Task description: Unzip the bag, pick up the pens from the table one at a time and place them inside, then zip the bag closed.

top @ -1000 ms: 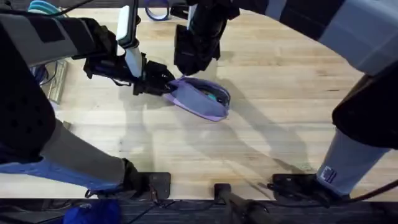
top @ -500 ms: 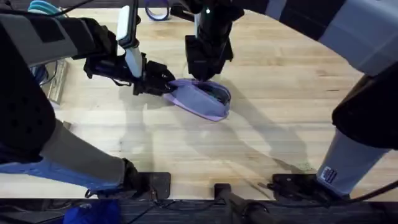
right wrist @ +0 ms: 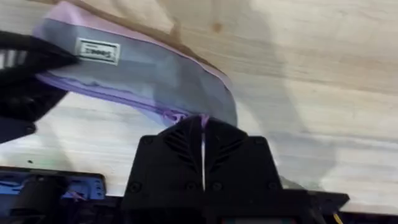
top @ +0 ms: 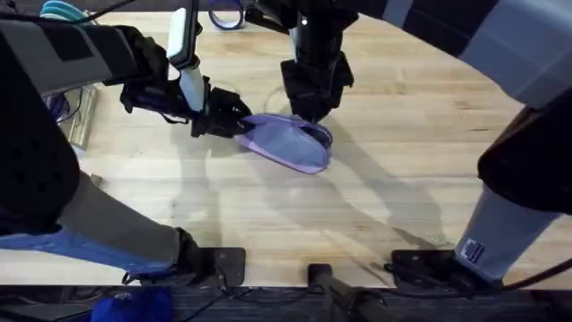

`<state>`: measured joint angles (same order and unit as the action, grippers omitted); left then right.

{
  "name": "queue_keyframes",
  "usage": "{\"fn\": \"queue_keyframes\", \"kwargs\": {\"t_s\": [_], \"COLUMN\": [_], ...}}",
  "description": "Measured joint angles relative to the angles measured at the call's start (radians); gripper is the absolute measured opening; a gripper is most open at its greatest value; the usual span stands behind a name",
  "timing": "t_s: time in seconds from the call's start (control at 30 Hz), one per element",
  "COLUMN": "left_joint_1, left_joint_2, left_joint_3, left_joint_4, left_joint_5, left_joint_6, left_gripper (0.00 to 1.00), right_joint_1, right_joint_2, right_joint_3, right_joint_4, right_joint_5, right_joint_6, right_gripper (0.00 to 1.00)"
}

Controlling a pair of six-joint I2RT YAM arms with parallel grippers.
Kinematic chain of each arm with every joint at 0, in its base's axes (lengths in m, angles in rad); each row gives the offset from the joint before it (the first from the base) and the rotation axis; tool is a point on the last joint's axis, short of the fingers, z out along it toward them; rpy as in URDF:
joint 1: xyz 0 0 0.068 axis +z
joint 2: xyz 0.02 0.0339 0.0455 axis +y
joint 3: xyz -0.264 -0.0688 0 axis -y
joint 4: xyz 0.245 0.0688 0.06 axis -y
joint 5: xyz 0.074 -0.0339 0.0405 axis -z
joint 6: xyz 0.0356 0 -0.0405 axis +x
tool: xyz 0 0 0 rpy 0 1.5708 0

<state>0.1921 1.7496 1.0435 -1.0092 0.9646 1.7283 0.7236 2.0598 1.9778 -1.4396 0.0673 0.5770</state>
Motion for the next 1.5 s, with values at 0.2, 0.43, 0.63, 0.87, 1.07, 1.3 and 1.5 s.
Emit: {"fn": "queue_keyframes", "kwargs": {"t_s": [0.2,0.43,0.63,0.87,1.07,1.3,1.5], "left_joint_1": [0.0,-0.003,-0.003,-0.008,-0.013,-0.016,-0.016], "left_joint_2": [0.0,0.0,0.0,0.0,0.0,0.0,0.0], "left_joint_3": [0.0,0.0,0.0,0.0,0.0,0.0,0.0], "left_joint_4": [-0.003,-0.008,-0.008,-0.015,-0.016,-0.027,-0.031], "left_joint_5": [0.003,0.005,0.007,0.023,0.038,0.041,0.041], "left_joint_6": [0.0,0.0,0.0,-0.001,-0.003,-0.004,-0.004], "left_gripper": [0.041,0.041,0.042,0.042,0.042,0.042,0.042], "right_joint_1": [-0.037,-0.068,-0.098,-0.175,-0.228,-0.244,-0.244], "right_joint_2": [0.0,0.0,0.0,0.0,0.0,0.0,-0.002], "right_joint_3": [0.001,0.002,0.002,0.002,0.002,0.002,-0.011], "right_joint_4": [-0.058,-0.078,-0.104,-0.126,-0.143,-0.156,-0.149], "right_joint_5": [-0.001,-0.002,-0.005,-0.009,-0.018,-0.034,-0.034], "right_joint_6": [-0.024,-0.121,-0.198,-0.253,-0.28,-0.306,-0.317], "right_gripper": [0.031,0.033,0.033,0.033,0.033,0.033,0.033]}}
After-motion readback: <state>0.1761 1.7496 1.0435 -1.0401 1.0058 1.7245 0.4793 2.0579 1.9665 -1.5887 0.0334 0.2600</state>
